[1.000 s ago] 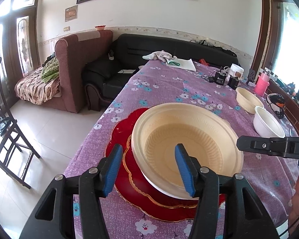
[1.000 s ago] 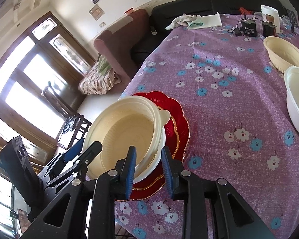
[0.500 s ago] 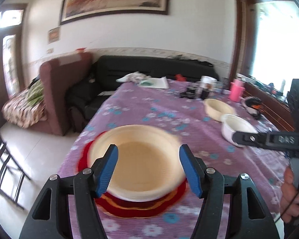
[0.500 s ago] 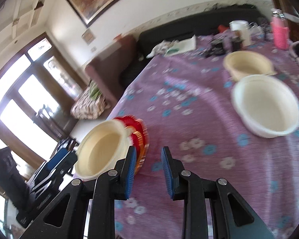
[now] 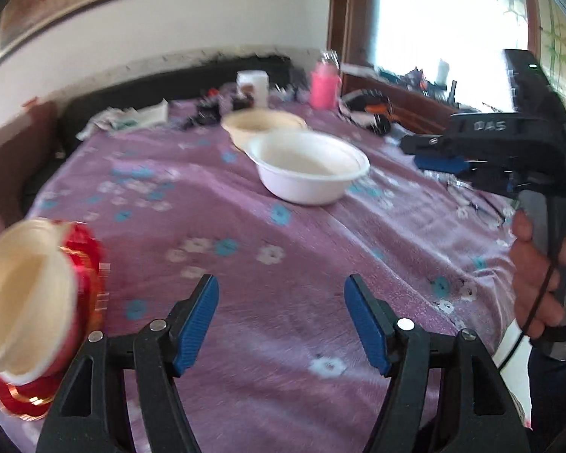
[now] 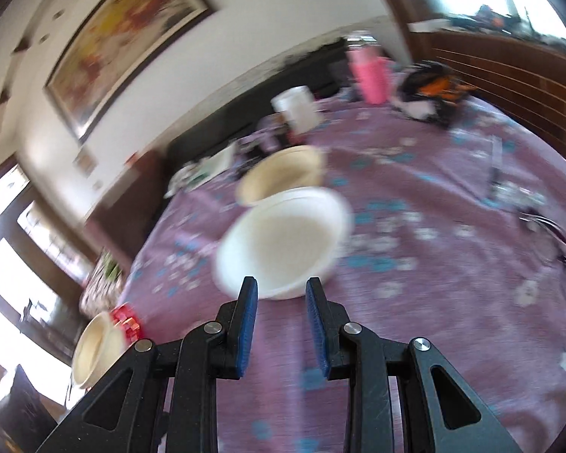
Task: Organize plates and bowls
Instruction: 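Move the right tool toward the large white foam bowl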
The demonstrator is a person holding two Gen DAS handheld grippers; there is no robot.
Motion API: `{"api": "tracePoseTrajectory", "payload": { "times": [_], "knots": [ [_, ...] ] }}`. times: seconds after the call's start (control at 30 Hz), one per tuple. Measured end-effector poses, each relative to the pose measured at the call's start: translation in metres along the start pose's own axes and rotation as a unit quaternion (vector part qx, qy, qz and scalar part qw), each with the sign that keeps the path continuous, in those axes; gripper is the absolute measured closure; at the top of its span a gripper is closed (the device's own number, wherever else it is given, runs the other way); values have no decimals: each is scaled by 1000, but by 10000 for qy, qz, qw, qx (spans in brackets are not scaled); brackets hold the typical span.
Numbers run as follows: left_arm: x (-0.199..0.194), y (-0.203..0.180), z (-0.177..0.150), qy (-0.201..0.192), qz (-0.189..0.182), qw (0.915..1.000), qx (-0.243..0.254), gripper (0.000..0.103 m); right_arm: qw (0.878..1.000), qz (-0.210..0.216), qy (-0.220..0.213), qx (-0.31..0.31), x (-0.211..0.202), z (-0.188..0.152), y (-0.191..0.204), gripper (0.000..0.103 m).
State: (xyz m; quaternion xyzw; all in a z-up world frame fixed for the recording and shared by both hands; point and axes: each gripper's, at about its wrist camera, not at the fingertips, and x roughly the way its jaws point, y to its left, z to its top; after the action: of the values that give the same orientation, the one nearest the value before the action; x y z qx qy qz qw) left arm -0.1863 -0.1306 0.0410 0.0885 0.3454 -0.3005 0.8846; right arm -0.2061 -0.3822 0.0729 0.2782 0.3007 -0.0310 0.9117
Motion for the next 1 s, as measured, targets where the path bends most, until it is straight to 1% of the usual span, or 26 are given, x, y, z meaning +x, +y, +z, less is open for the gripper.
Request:
{"api": "tracePoseTrajectory", "payload": {
  "times": [0.1, 0.17, 0.23, 0.3, 0.37, 0.43, 0.5, 0.63, 0.7, 0.77, 0.87, 0.93, 1.0],
  "knots": [
    [22, -1, 6, 141, 61, 9999, -77, 34, 9994, -243, -8, 246, 2, 2, -30, 74],
    [30, -2, 9, 62, 155, 9998, -113, 34, 9986, -340, 19, 409, 4, 1, -49, 74],
    [37, 0, 12, 22, 308, 9994, -129, 33, 9979, -456, 36, 463, 8, 1, -58, 74],
    [44, 3, 15, 172, 261, 9992, -230, 33, 9973, -502, 93, 523, 14, 0, -66, 74],
    [43, 6, 16, 140, 275, 9991, -282, 32, 9968, -539, 136, 574, 18, -2, -72, 74],
    [46, 8, 16, 190, 284, 9989, -331, 31, 9966, -569, 174, 566, 24, -3, -74, 74],
    [50, 9, 16, 297, 318, 9984, -373, 31, 9968, -560, 207, 537, 28, -4, -74, 74],
    [52, 12, 16, 349, 300, 9979, -455, 31, 9962, -562, 293, 600, 35, -9, -79, 74],
    [54, 13, 16, 396, 296, 9976, -489, 31, 9966, -412, 242, 665, 33, -9, -82, 74],
    [53, 13, 16, 375, 324, 9975, -504, 31, 9971, -393, 158, 625, 30, -10, -81, 74],
    [52, 11, 15, 351, 350, 9977, -469, 31, 9982, -206, 172, 531, 31, -10, -76, 74],
    [51, 10, 14, 328, 358, 9978, -447, 31, 9983, -239, 132, 522, 31, -10, -75, 74],
    [50, 10, 14, 310, 357, 9979, -437, 31, 9983, -181, 148, 536, 31, -10, -76, 74]
  ]
}}
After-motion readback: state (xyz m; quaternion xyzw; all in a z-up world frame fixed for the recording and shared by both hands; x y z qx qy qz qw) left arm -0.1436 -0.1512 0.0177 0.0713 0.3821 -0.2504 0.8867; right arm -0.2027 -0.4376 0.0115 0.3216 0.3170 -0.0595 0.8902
